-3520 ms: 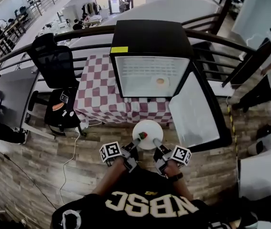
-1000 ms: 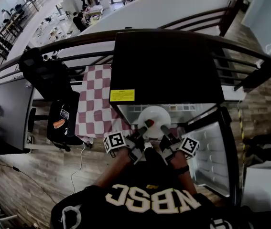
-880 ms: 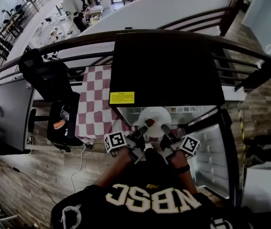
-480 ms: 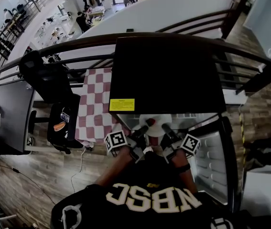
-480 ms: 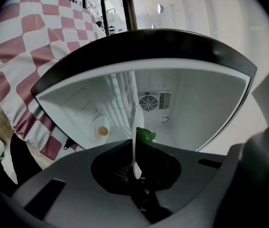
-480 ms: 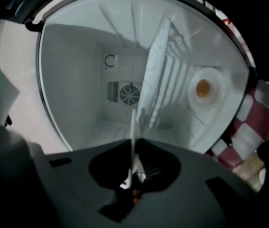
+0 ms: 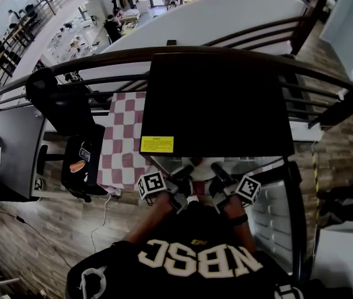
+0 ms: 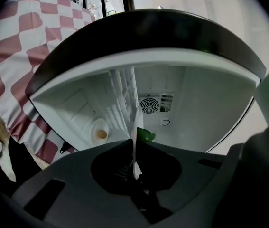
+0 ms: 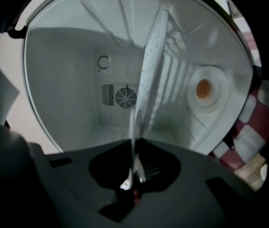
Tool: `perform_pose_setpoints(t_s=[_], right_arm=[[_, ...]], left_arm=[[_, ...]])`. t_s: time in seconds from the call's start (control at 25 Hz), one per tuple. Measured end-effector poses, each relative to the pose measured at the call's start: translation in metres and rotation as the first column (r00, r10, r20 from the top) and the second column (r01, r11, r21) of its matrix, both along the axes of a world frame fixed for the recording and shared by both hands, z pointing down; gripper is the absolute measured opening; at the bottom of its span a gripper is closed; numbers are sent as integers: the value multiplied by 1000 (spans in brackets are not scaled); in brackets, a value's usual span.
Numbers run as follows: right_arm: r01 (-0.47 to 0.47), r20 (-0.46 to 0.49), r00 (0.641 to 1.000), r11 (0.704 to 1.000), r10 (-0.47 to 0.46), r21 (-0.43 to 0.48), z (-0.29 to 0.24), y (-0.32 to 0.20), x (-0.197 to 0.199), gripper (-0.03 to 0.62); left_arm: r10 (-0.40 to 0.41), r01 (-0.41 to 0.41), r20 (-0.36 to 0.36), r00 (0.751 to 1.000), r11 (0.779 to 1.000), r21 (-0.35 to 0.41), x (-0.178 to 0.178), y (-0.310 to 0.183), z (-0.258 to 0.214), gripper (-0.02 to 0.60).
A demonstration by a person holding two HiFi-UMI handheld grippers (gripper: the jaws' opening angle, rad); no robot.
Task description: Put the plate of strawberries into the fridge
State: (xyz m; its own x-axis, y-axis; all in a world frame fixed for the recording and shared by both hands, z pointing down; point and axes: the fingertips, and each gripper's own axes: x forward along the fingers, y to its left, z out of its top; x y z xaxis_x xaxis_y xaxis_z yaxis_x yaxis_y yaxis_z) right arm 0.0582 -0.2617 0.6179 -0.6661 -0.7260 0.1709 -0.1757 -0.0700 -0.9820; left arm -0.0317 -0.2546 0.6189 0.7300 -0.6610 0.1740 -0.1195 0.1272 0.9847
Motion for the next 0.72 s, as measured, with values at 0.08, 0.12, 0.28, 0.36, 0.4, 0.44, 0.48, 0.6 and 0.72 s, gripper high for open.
perform_pose_setpoints(t_s=[0.08, 0.12, 0.28, 0.36, 0.4, 0.44, 0.48, 0.6, 0.72], right_arm=[[1, 0, 1000, 1000, -1, 2, 0, -2, 1, 46], [2, -1, 1000, 1000, -2, 2, 0, -3, 1, 46], [2, 18, 1000, 1000, -3, 7, -2, -4, -1, 46], [0, 24, 1000, 1000, 0, 8, -3, -6, -2, 46], [0, 23, 1000, 1000, 0, 8, -2, -6, -2, 46], [-1, 21, 1000, 1000, 1, 8, -1, -6, -1, 46], [-1, 23, 1000, 1000, 1, 8, 0, -6, -1, 46], [-2, 32, 999, 1000, 1, 8, 0, -7, -1, 46], [1, 20, 1000, 1000, -1, 14, -1, -6, 0, 48]], left_arm=[[-4, 4, -1, 1000, 1000, 3, 0, -1, -1, 28], [-5, 5, -3, 1000, 1000, 3, 0, -2, -1, 28], [-13, 13, -17, 1000, 1000, 3, 1, -4, -4, 28], [-15, 15, -11, 1000, 1000, 2, 0, -4, -2, 28], [-15, 15, -8, 1000, 1000, 3, 0, -5, -1, 28], [-17, 17, -6, 1000, 1000, 4, 0, -6, 0, 28], [-19, 19, -6, 1000, 1000, 6, 0, -7, 0, 28], [-27, 28, -17, 999, 999, 18, 0, -9, -2, 28], [-27, 27, -15, 1000, 999, 28, 1, -10, -3, 28]])
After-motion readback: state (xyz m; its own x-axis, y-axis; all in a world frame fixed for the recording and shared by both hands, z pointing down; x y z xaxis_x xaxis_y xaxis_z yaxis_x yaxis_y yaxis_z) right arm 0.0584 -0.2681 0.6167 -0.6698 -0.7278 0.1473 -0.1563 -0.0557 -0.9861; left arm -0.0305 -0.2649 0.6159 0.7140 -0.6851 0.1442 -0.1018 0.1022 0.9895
